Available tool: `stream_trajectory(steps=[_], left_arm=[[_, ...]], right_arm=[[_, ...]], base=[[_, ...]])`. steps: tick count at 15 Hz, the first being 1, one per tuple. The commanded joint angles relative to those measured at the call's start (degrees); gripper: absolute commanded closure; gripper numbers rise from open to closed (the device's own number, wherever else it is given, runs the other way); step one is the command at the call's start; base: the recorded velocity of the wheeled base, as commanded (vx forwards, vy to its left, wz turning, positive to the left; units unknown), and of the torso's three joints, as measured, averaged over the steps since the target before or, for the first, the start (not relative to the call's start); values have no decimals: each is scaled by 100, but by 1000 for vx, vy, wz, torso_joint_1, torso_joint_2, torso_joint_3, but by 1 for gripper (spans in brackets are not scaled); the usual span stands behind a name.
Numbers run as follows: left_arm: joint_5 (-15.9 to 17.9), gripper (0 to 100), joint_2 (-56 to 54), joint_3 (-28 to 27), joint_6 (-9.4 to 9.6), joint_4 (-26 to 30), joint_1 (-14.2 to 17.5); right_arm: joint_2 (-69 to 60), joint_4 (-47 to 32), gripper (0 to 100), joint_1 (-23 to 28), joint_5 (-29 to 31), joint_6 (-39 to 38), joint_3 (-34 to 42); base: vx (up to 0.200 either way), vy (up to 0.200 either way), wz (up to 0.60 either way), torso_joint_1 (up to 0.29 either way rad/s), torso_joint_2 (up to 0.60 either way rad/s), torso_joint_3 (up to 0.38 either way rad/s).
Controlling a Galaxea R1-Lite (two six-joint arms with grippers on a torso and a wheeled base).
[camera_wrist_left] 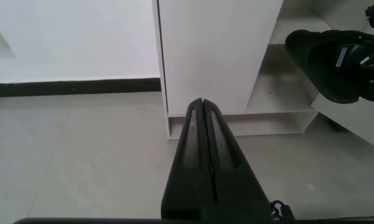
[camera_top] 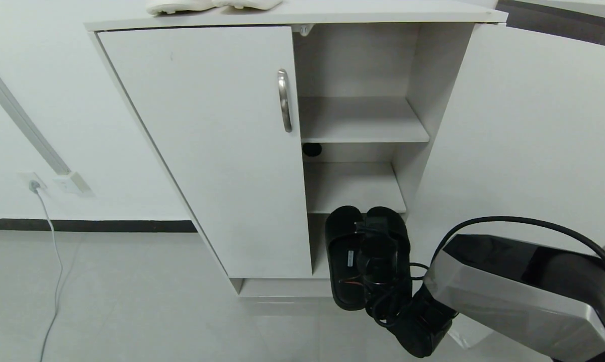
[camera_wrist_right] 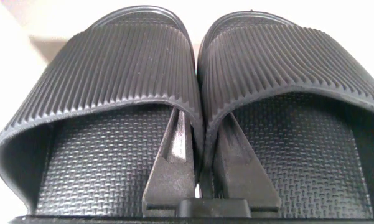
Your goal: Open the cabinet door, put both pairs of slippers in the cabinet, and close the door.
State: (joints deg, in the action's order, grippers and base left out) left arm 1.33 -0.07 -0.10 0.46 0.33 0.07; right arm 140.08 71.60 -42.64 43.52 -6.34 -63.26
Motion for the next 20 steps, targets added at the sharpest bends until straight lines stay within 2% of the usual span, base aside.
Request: stream_trajectory(steps=[1,7,16,20], left_arm=[[-1,100,7,1,-2,2,1],[-1,100,7,1,-2,2,1],[-10,100,7,1,-11,2,1],[-10,100,7,1,-20,-7,1]], right_arm=[[-7,4,100,-7,-1,1,-2],[-7,4,100,2,-1,1,-2],[2,-14,100,107,-63,-34,42],[2,21,100,107,-72,-43,42]], base=[[200,0,0,2,-2,2],[200,0,0,3,0,2],[0,0,0,0,0,0],[200,0,0,-1,2,4]])
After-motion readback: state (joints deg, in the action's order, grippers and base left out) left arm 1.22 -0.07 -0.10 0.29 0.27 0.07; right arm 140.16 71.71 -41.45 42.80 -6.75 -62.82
